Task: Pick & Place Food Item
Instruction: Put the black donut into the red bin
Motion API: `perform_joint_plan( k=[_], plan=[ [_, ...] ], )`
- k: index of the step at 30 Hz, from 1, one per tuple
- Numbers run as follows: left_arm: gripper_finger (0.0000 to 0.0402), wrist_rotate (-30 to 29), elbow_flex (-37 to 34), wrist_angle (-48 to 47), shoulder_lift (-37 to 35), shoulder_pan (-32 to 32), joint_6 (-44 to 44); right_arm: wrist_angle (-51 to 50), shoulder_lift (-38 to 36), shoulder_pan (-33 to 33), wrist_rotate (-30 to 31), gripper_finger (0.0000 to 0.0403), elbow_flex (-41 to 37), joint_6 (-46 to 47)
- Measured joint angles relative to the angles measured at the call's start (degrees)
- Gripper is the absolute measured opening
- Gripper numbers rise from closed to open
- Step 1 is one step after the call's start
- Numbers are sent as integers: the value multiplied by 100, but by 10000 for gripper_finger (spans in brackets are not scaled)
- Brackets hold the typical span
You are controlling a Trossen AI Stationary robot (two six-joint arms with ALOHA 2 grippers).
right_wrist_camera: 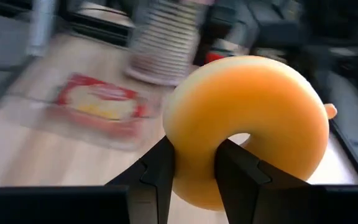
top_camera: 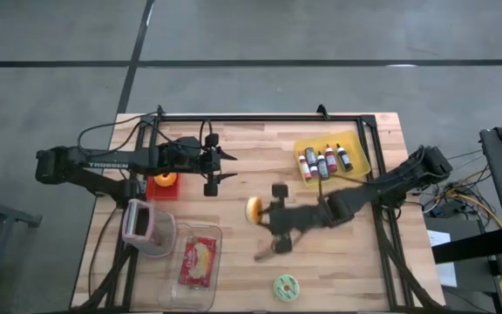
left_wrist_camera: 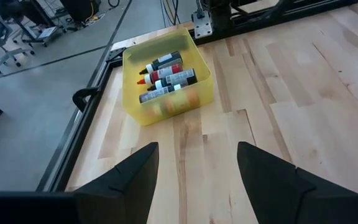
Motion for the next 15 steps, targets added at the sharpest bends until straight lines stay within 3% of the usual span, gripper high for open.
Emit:
perform_joint_plan(
  k=[3, 10, 15],
  plan=[
    [223, 2, 0, 5, 0, 0, -130, 35, -96, -387, -429, 100, -201, 14],
    [223, 358, 0, 4, 0, -4, -240, 1108, -238, -1399, -3475, 100, -865, 3],
    [223, 450, 0, 25, 0, -7, -147, 1843, -403, -1742, -4079, 100, -1308, -171]
  ],
)
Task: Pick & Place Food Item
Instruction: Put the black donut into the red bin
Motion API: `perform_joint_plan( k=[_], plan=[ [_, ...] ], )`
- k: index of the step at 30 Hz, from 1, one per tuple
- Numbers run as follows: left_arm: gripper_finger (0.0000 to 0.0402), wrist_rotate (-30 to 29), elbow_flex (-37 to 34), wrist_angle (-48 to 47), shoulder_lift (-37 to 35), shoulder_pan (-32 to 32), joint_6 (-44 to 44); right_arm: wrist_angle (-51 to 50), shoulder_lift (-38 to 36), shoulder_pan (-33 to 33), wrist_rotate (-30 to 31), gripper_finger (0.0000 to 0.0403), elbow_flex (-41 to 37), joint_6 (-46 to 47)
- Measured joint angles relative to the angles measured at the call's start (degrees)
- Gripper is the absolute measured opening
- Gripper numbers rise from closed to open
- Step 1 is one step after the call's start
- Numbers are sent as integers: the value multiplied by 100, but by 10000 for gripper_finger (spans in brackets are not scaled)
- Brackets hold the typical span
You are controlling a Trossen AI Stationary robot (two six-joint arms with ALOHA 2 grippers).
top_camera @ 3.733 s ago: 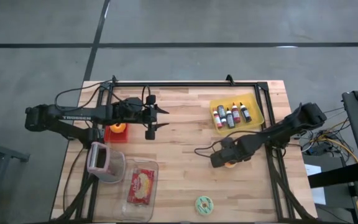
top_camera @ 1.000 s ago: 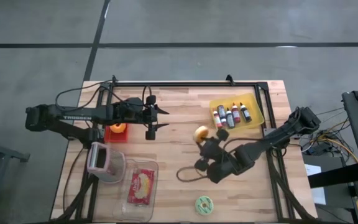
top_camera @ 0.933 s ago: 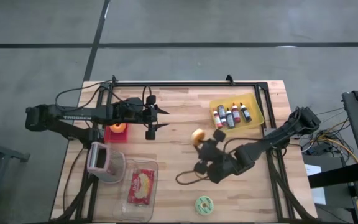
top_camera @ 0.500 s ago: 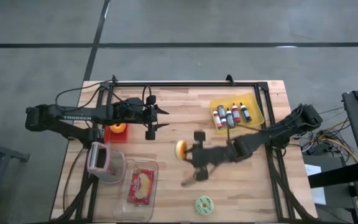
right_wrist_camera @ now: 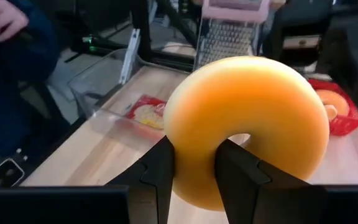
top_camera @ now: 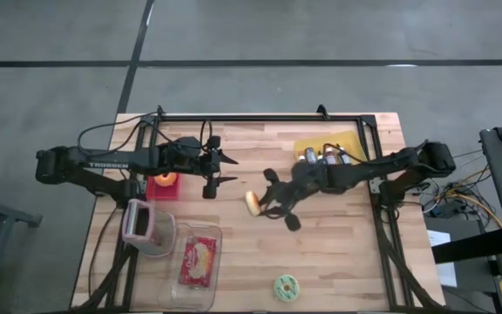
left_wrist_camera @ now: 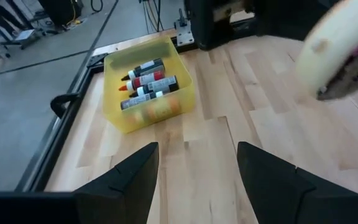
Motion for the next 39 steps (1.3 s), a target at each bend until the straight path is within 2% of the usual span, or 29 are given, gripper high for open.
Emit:
perform_joint_plan(
  k=[5, 9, 11, 15, 26, 29, 31, 37, 39],
  plan=[
    [223, 25, 0, 150, 4, -2, 1, 410, -217, -139, -113, 100, -299, -40],
    [223, 113, 0, 395, 4, -2, 136, 813, -301, -154, -1124, 100, -451, -371],
    [223, 127, 0, 474, 4, -2, 148, 818, -367, -174, -1353, 100, -505, -415],
    [223, 106, 0, 478, 4, -2, 125, 863, -377, -206, -1139, 100, -514, -432],
    [223, 103, 0, 648, 4, -2, 121, 872, -381, -219, -1137, 100, -505, -746],
    [223, 124, 0, 648, 4, -4, 56, 873, -381, -248, -883, 100, -505, -857],
    [223, 312, 0, 650, 4, -4, 42, 867, -381, -303, -667, 100, -505, -926],
    [223, 1373, 0, 825, 4, -4, 152, 867, -381, -483, -662, 100, -505, -942],
    [223, 1501, 0, 1010, 4, -4, 154, 877, -373, -520, -661, 100, -505, -932]
  ],
)
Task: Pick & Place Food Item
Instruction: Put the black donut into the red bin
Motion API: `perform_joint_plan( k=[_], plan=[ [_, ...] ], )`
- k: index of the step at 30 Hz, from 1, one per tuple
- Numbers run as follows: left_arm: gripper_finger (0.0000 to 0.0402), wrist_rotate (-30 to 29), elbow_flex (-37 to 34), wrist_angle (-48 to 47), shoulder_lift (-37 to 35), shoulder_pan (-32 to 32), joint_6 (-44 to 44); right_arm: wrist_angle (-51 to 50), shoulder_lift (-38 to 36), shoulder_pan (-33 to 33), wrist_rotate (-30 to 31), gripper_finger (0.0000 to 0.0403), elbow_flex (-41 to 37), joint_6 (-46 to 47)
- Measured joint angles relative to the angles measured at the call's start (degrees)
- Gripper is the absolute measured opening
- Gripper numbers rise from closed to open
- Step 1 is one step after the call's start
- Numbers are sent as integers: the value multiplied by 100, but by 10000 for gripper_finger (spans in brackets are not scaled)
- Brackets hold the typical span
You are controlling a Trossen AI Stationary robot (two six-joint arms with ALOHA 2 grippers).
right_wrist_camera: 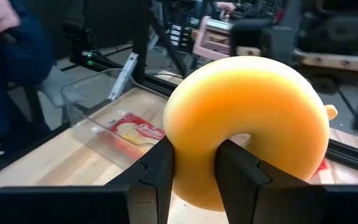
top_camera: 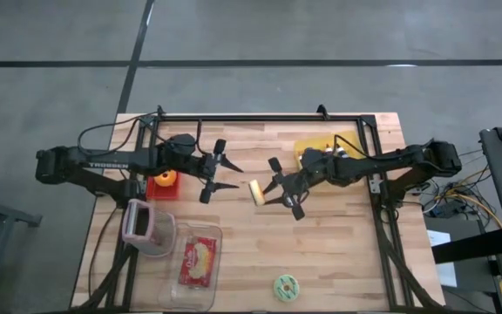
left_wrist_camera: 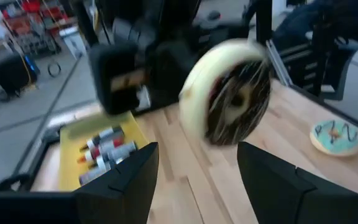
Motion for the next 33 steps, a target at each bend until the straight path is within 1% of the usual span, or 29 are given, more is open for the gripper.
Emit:
perform_joint_plan(
  k=[10, 18, 23, 27, 33],
  plan=[
    [223, 4, 0, 503, 79, 0, 17, 99, 20, -15, -46, 100, 0, -113],
    [223, -1, 0, 1054, 714, 0, -24, 160, 20, -20, -47, 100, 0, -122],
    [222, -4, 0, 1562, 1038, 0, -26, 121, 20, -14, -49, 100, 0, -121],
    [223, -6, 13, 1629, 1126, 0, -30, 113, 20, -16, -48, 100, 0, -120],
    [222, 69, 7, 1583, 1013, 0, -179, 111, 20, -16, -48, 100, 0, -122]
  ],
)
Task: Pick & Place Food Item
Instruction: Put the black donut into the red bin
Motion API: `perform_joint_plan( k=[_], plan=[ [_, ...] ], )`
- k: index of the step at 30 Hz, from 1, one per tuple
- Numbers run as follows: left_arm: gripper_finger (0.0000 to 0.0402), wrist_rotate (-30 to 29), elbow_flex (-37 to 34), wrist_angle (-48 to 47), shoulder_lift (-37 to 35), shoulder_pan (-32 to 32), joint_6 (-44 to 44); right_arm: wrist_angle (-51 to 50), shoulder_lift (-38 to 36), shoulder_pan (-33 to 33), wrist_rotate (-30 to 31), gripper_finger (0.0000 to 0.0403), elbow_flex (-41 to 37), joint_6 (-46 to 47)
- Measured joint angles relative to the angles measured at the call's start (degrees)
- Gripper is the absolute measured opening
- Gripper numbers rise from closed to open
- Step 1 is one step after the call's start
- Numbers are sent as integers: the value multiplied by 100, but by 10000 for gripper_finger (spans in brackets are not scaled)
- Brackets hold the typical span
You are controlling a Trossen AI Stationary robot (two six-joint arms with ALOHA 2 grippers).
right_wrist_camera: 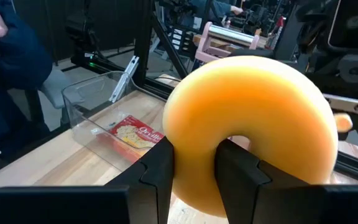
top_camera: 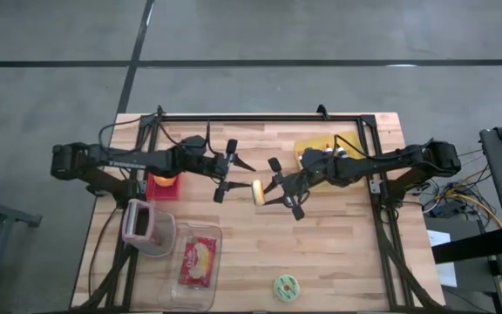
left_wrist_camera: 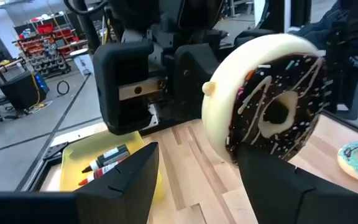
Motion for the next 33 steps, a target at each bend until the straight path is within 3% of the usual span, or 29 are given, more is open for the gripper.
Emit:
perform_joint_plan(
  k=[14, 23, 29, 33],
  plan=[
    [223, 1025, -4, -322, -120, -3, -134, -41, 0, 2, 11, 100, -9, -2],
    [223, 1026, -4, -236, -140, -2, -134, -33, 0, 0, 9, 100, -9, -2],
    [222, 484, -4, -221, -141, -2, -131, 4, 0, -4, 15, 100, -11, -2],
    [223, 438, -4, -212, -141, 0, -131, 5, 0, -4, 16, 100, -11, -4]
  ],
)
